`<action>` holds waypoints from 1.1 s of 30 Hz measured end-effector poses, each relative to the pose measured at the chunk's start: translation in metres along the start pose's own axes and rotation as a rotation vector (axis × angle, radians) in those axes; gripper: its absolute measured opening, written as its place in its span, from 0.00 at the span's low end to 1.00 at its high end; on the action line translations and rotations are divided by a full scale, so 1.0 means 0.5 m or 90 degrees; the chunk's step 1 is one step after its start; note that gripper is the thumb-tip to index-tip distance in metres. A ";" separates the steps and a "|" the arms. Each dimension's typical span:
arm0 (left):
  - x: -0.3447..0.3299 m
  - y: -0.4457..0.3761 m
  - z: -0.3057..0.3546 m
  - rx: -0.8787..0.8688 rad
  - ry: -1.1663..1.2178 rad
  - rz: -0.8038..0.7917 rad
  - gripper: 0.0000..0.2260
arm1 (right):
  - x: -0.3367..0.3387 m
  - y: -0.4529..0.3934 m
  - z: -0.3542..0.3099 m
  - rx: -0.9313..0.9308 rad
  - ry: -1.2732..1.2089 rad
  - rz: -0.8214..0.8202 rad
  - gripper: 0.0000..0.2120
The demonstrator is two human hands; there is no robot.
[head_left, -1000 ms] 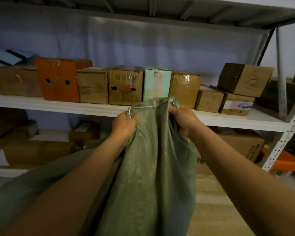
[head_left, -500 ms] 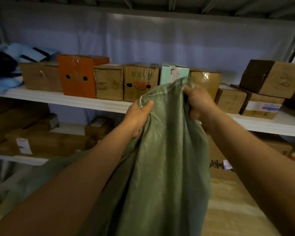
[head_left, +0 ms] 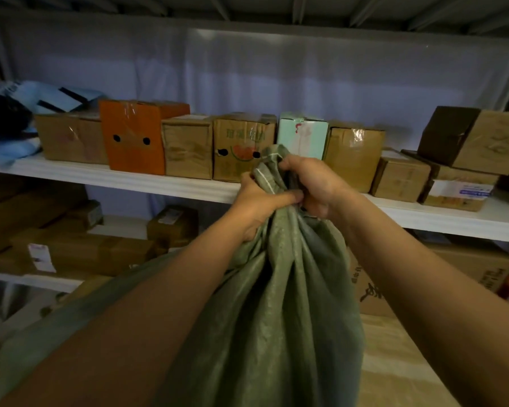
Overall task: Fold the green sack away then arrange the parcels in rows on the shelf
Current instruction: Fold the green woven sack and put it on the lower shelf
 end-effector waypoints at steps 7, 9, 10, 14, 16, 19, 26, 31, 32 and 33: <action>0.038 -0.003 -0.005 0.014 0.002 0.034 0.15 | 0.068 0.049 0.015 0.149 0.253 0.060 0.29; 0.037 -0.001 0.004 -0.002 0.004 0.055 0.13 | 0.035 0.048 0.055 0.142 0.292 -0.005 0.49; 0.037 0.000 0.006 -0.008 0.000 0.069 0.12 | 0.012 0.047 0.070 0.145 0.306 -0.035 0.57; 0.016 0.008 0.009 0.021 -0.022 0.052 0.09 | -0.050 0.019 0.096 0.146 0.267 -0.056 0.71; -0.006 0.016 0.004 0.073 0.021 -0.022 0.08 | -0.074 0.014 0.094 0.151 0.208 -0.061 0.69; -0.037 0.040 0.022 0.129 0.141 -0.141 0.14 | -0.090 0.017 0.079 0.204 0.138 -0.031 0.60; 0.013 0.063 -0.005 0.187 0.090 -0.218 0.30 | -0.071 0.015 0.079 0.189 0.241 0.108 0.24; 0.158 0.111 -0.055 0.184 -0.627 -0.209 0.52 | 0.002 -0.004 0.083 0.118 0.352 0.229 0.15; 0.195 0.122 -0.080 0.217 -0.692 -0.214 0.57 | 0.018 -0.009 0.077 0.116 0.362 0.247 0.16; 0.224 0.139 -0.108 0.250 -0.721 -0.224 0.60 | 0.036 -0.013 0.072 0.113 0.365 0.266 0.18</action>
Point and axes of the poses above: each hand's wrist, its own y-axis away from the middle knuckle, its own x-axis out of the back of the hand, z = x × y, the point moved 10 cm from there along -y, towards the middle knuckle, and after that the axes turned 13 degrees about y, right-handed, at the moved point
